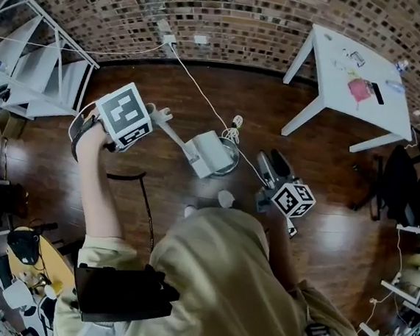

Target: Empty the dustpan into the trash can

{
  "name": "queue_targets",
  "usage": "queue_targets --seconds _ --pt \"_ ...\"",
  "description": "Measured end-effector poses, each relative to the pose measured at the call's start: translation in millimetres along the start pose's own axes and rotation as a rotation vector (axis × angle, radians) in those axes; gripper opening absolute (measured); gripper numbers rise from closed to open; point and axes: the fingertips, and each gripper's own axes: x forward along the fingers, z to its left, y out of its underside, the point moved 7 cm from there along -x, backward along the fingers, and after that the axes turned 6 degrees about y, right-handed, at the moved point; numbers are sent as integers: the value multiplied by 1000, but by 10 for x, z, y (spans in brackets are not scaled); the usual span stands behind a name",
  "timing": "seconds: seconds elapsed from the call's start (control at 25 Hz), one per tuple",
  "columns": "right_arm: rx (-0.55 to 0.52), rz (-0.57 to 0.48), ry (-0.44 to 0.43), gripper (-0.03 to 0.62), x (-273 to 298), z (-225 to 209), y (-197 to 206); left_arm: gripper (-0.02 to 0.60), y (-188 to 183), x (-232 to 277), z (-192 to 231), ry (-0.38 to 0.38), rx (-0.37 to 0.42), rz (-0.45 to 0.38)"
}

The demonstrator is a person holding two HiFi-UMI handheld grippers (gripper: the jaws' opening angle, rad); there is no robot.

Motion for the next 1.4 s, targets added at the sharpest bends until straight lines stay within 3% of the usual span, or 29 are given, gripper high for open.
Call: queue_targets --seconds 0.2,0.36,0.6,0.72,0.84,1.0,1.16,1.4 --pt "-28 49 -78 279 259 177 -12 0 720 -210 141 -104 -224 -206" --pt "-61 107 -168 279 521 536 108 0 1294 68 245 -157 -412 -242" --pt "-87 203 -278 279 707 1034 476 0 2061 924 269 -249 -720 -294" --pt "-95 243 -301 279 728 1169 611 0 2396 1537 249 -318 -920 -320" --pt "-97 267 -316 279 743 1232 714 0 2560 2110 111 -293 -1132 -406" --pt "-112 292 -308 279 748 1270 773 0 2587 2647 62 -343 -1211 -428" --pt "-125 321 -314 279 734 1293 847 0 2472 3165 7 -315 -1285 -431" --pt "-135 348 -326 279 685 1333 915 5 2353 3584 -169 -301 -1200 -395"
